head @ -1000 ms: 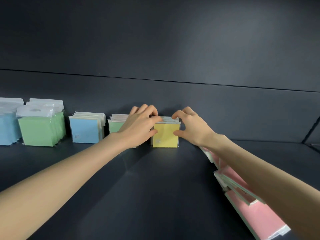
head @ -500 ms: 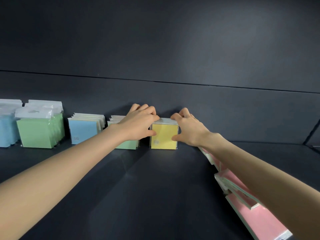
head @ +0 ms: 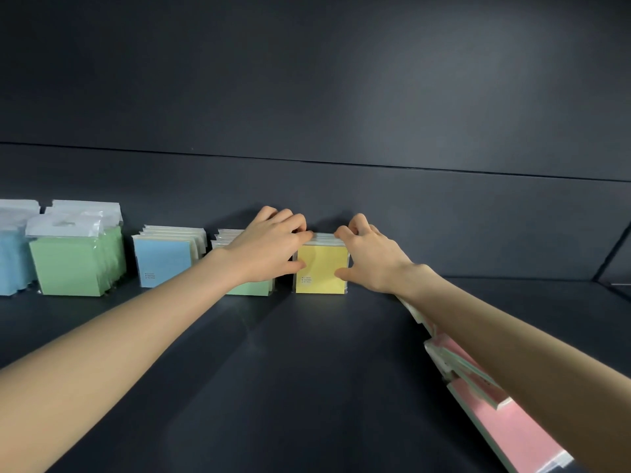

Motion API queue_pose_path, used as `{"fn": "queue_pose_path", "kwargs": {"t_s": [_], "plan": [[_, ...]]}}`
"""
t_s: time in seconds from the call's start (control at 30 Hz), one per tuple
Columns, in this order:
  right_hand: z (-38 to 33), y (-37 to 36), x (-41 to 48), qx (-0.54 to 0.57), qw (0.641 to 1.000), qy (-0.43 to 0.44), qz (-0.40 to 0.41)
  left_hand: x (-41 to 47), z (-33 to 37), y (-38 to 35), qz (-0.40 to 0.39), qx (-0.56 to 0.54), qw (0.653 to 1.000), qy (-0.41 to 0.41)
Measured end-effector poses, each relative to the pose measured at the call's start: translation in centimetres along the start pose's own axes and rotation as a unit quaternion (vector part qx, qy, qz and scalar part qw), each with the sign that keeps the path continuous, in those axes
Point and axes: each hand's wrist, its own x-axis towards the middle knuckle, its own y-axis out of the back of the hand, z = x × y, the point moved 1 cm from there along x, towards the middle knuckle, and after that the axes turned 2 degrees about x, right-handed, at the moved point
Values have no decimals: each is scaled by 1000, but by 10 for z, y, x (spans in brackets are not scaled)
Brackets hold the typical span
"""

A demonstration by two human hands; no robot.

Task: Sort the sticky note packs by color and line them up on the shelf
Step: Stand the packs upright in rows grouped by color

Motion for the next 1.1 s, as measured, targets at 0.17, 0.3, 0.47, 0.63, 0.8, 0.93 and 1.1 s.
{"fn": "queue_pose_path", "kwargs": {"t_s": [0.17, 0.3, 0.47, 0.63, 0.8, 0.93, 1.1], "plan": [[0, 2, 1, 18, 1000, -14, -4, 0, 1, 3, 3, -6, 1000, 0], [-1, 2, 1, 18, 1000, -17, -6, -1, 0, 3, -6, -26, 1000, 9], [1, 6, 0, 31, 999, -29, -3, -2, 1, 3, -11, -66, 997, 32], [9, 16, -6, 71, 996, -43, 23, -1, 3, 6, -17, -99, 993, 64], [25, 31, -19, 102, 993, -53, 39, 2, 10, 19, -16, -123, 988, 88], [44, 40, -32, 121, 990, -53, 51, 10, 27, 32, 10, -146, 985, 94], [79, 43, -56, 143, 987, -58, 43, 22, 67, 40, 46, -193, 974, 106]]}}
